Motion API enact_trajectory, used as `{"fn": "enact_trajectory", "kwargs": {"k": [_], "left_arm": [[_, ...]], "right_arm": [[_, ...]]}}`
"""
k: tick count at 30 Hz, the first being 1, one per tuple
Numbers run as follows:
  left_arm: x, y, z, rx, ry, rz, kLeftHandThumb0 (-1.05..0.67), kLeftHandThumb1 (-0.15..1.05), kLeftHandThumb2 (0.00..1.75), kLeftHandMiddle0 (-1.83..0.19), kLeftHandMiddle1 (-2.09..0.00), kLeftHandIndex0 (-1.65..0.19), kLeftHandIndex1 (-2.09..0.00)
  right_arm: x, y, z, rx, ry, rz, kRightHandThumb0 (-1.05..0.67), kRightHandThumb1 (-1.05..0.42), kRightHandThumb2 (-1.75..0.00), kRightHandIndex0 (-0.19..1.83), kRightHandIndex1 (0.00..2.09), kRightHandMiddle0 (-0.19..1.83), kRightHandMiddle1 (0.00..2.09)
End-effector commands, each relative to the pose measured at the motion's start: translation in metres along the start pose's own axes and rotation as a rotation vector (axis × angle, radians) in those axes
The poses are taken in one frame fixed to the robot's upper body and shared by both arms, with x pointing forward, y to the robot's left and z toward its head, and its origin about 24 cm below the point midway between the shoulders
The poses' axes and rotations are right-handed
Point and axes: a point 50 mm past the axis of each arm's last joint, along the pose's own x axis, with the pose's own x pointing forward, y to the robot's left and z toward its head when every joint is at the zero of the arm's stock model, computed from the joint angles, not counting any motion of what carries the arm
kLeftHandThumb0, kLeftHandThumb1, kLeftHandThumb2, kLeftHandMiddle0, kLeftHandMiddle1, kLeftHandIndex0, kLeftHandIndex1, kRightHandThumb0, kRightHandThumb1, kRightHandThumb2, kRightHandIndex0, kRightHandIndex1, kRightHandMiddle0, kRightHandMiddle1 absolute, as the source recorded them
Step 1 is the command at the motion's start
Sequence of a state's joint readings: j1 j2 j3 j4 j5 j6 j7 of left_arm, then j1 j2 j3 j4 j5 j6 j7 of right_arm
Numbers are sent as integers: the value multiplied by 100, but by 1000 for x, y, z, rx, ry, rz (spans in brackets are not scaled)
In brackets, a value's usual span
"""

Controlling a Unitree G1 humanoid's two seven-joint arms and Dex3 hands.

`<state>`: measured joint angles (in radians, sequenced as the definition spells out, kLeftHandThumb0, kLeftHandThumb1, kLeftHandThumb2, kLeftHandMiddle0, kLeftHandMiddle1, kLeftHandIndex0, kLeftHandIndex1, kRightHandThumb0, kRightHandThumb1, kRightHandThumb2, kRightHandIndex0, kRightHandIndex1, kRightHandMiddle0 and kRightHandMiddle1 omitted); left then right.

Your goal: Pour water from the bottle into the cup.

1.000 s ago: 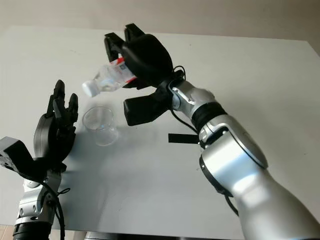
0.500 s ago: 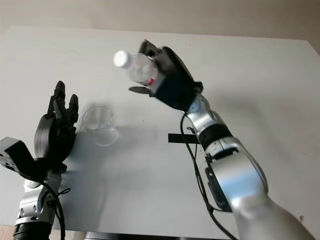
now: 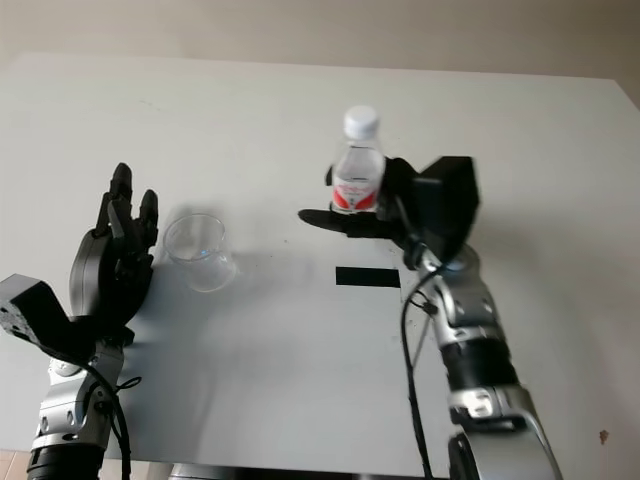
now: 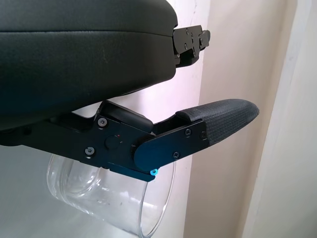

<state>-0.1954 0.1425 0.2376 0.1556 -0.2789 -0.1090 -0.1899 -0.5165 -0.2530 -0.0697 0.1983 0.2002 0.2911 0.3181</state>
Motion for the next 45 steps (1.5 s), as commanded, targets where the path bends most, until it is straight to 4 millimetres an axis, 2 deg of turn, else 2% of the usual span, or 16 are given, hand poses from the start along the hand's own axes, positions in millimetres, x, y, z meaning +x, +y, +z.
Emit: {"fn": "enact_trajectory", "kwargs": {"k": [1, 7, 14, 21, 28, 45], "left_arm": [[0, -1, 0, -3, 2, -2, -81, 105, 77, 8, -5, 14, -5], [-2, 1, 0, -5, 1, -5, -81, 105, 76, 8, -5, 13, -6], [-3, 2, 0, -9, 3, -5, -81, 105, 75, 9, -5, 14, -5], [-5, 3, 1, -2, 3, -4, -81, 105, 76, 8, -6, 14, -6], [-6, 5, 2, -17, -3, -3, -81, 105, 75, 9, -5, 14, -5], [-5, 11, 5, -1, 0, 2, -80, 105, 74, 7, -6, 12, -6]], "right_arm": [[-9, -4, 7, 8, -27, -8, -29, -105, -23, 123, 209, 86, 209], [-23, -4, 7, 63, -2, -50, -29, -105, -25, 125, 209, 77, 209], [-26, -2, -1, 62, 56, -95, -27, -105, -25, 133, 209, 74, 209], [-21, 4, -21, 42, 122, -87, -27, -105, -27, 141, 209, 84, 209], [-23, 10, -41, 53, 165, -66, -26, -105, -25, 137, 209, 89, 209], [-28, 22, -67, 57, 168, -50, -28, -105, -25, 129, 209, 96, 209]]}}
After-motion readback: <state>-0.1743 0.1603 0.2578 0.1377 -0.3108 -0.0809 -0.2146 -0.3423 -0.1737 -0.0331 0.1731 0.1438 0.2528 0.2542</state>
